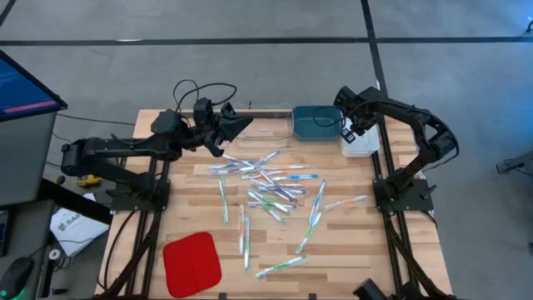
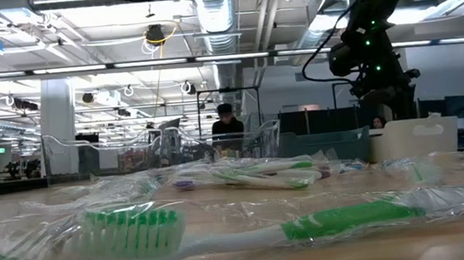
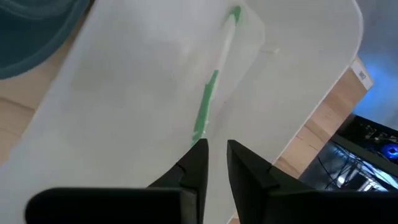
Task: Pick & Place Toothbrushes
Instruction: Put the green toothbrush into the white bin
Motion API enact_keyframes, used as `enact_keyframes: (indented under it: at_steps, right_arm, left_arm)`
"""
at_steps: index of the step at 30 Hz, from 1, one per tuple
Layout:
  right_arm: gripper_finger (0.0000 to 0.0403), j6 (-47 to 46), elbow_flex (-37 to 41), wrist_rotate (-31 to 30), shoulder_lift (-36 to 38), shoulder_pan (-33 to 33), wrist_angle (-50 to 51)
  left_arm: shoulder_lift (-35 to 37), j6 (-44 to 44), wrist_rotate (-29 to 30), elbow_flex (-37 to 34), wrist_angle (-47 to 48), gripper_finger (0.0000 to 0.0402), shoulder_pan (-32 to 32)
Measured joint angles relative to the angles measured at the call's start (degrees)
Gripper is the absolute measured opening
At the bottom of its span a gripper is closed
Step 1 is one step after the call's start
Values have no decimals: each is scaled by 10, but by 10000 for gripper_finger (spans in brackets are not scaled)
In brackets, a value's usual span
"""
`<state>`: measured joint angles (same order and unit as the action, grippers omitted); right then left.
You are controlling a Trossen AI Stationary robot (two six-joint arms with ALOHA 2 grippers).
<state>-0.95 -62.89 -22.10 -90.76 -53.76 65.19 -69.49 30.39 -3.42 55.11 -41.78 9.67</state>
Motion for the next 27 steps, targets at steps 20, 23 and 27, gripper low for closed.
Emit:
enact_keyframes:
  at_steps: [20,23,27]
  right_arm:
    - [218,9,3,43,0,0,29]
    - [210,8,12,42,0,0,29]
    - [192,-5,19,39,-5,10,29]
  left_arm:
    - [0,0,4,0,0,2,0]
    - [0,0,4,0,0,2,0]
    - [0,1,4,0,-1,2,0]
